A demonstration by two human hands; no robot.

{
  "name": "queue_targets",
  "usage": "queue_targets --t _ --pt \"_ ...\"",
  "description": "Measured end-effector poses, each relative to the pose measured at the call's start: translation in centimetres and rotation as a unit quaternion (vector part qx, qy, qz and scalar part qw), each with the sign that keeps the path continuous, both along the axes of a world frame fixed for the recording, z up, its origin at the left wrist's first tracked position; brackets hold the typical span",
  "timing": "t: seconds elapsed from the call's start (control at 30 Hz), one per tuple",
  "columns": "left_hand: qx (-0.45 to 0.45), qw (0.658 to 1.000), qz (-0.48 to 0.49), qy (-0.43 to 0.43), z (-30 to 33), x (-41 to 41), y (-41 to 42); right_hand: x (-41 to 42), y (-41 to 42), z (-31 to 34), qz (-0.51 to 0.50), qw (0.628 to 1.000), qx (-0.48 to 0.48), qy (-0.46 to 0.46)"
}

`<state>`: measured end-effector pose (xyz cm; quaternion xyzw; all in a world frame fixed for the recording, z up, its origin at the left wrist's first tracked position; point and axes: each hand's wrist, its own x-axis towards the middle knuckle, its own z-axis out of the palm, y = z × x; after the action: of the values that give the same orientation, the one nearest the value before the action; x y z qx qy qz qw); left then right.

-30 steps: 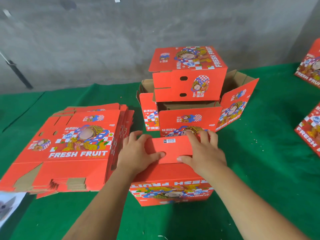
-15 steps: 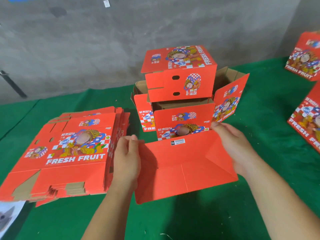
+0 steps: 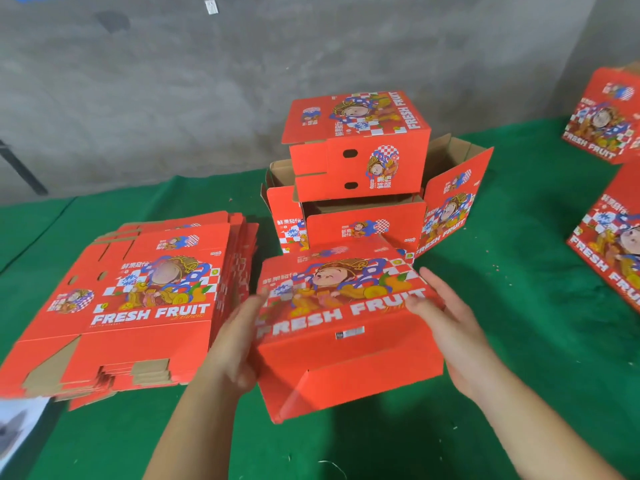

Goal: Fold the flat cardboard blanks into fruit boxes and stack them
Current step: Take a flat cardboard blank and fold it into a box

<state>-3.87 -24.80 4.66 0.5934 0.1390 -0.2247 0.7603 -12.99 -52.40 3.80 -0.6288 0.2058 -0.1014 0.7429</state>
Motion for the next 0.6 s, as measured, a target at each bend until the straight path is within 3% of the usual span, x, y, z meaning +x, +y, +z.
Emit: queue_targets --t 0.13,0.23,0.43,0.5,0.6 --pt "0.061 0.989 0.015 -0.137 -3.0 -2.1 1.3 -1.4 -0.7 -1.5 0.096 0.994 -0.055 -0.017" --pt "0.071 0.973 0.031 -0.219 -4.2 -2.5 1.8 -1.3 -1.3 -2.2 0.109 0.989 -0.098 0.011" --pt "0.082 0.960 -0.034 -0.265 -4.8 -2.5 2.5 -0.7 -1.0 -3.8 0.071 0.990 -0.101 0.063" --pt "0.171 0.938 -0.063 -0.295 -4.8 -2.3 2.2 -0.5 -1.4 -4.5 0.070 0.991 -0.090 0.074" --pt "0.331 0.868 -0.096 -0.356 -5.0 -1.5 1.2 0.1 -2.2 -5.2 0.044 0.995 -0.048 0.073"
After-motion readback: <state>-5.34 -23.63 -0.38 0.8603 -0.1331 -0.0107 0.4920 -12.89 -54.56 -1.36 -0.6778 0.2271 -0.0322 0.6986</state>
